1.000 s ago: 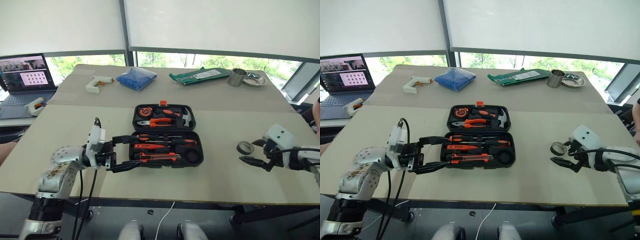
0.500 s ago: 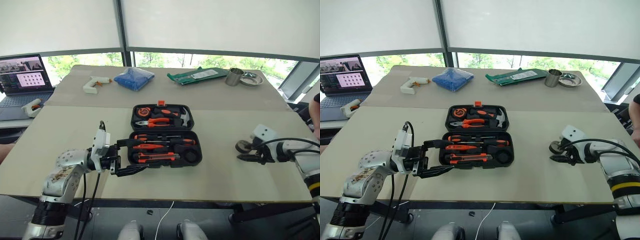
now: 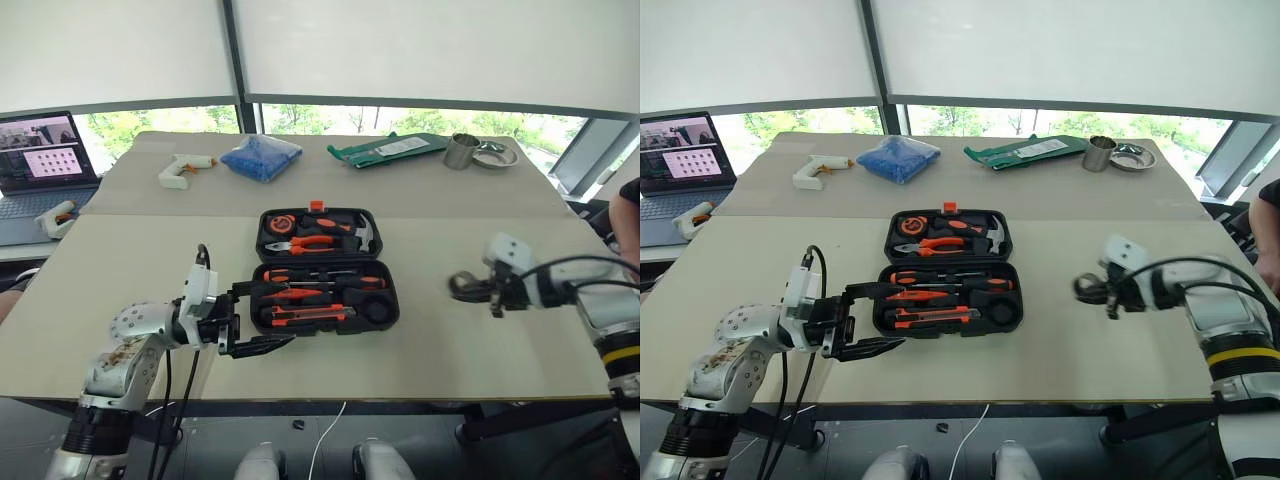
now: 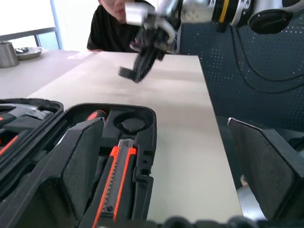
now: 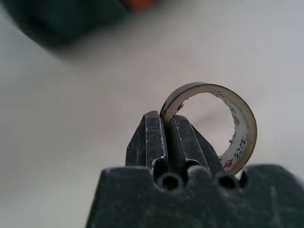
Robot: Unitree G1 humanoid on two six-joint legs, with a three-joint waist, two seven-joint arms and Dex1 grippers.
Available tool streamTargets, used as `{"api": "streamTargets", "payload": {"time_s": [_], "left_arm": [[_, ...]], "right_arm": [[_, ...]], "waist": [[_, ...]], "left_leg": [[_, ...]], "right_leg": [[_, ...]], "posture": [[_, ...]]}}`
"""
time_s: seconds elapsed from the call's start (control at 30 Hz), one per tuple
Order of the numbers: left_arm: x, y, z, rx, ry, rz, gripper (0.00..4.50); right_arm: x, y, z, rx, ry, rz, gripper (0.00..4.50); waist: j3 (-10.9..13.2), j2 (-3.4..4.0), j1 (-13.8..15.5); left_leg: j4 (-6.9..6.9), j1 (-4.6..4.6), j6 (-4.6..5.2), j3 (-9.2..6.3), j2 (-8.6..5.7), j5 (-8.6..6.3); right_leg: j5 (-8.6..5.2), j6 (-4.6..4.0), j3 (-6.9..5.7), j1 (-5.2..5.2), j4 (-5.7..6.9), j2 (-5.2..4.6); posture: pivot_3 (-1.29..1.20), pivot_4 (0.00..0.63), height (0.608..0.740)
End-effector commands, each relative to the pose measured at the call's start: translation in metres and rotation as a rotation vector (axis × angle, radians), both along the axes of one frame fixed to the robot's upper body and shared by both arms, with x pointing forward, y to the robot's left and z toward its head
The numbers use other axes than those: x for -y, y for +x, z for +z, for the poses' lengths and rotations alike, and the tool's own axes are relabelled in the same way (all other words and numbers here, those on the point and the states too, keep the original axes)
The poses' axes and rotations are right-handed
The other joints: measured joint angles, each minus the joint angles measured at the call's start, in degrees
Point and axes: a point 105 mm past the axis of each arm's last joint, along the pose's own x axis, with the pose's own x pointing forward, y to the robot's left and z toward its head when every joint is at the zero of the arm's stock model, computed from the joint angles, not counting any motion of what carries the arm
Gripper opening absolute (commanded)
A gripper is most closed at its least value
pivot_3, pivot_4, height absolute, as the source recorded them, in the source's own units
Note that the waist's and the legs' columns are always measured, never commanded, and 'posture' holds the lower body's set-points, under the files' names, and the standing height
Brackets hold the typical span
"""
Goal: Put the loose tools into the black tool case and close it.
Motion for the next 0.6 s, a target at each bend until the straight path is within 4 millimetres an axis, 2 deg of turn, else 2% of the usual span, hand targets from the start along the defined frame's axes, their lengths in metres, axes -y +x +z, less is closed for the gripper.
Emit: {"api": "streamTargets", "payload": {"time_s": [0.03,0.1,0.17,0.33,0.47,0.6], "left_arm": [[-0.009,-0.003,0.0,0.032,0.024,0.016,4.5],[-0.01,-0.005,-0.002,0.033,0.032,0.018,4.5],[-0.01,-0.005,-0.002,0.036,0.036,0.02,4.5],[-0.009,-0.007,-0.004,0.041,0.05,0.029,4.5],[-0.014,-0.008,-0.006,0.035,0.058,0.051,4.5],[-0.014,-0.008,-0.006,0.037,0.059,0.059,4.5]], "right_arm": [[-0.046,-0.023,0.012,-0.034,0.035,0.148,0.02],[-0.062,-0.026,0.005,-0.069,0.044,0.154,0.02],[-0.069,-0.024,-0.004,-0.09,0.026,0.136,0.02],[-0.052,-0.016,-0.034,-0.114,-0.145,0.057,0.02],[-0.045,-0.021,-0.042,-0.149,-0.202,0.055,0.02],[-0.044,-0.011,-0.045,-0.12,-0.247,0.019,0.02]], "waist": [[0.0,0.01,0.4],[0.0,-0.01,0.8],[0.0,-0.02,1.0],[0.0,-0.02,1.7],[0.0,-0.02,1.7],[0.0,-0.02,1.9]], "left_leg": [[0.0,0.01,0.0,0.0,0.0,0.0],[0.02,-0.01,-0.01,0.01,-0.02,0.0],[0.07,-0.06,-0.02,0.03,-0.04,0.0],[0.1,-0.15,-0.03,0.09,-0.12,0.01],[0.05,-0.14,-0.03,0.09,-0.06,0.0],[0.03,-0.12,-0.03,0.03,-0.05,0.0]], "right_leg": [[0.0,-0.01,-0.03,0.0,0.02,-0.01],[-0.01,-0.01,-0.07,0.02,-0.01,-0.07],[-0.01,-0.01,-0.11,0.0,-0.04,-0.12],[-0.01,0.0,-0.11,-0.03,-0.12,-0.22],[-0.01,-0.02,-0.12,-0.07,-0.11,-0.12],[-0.05,-0.08,-0.22,-0.06,-0.05,-0.11]], "posture": [[0.0,0.15,0.74],[0.0,0.15,0.74],[0.0,0.15,0.74],[0.0,0.15,0.74],[0.0,0.15,0.74],[0.0,0.15,0.74]]}}
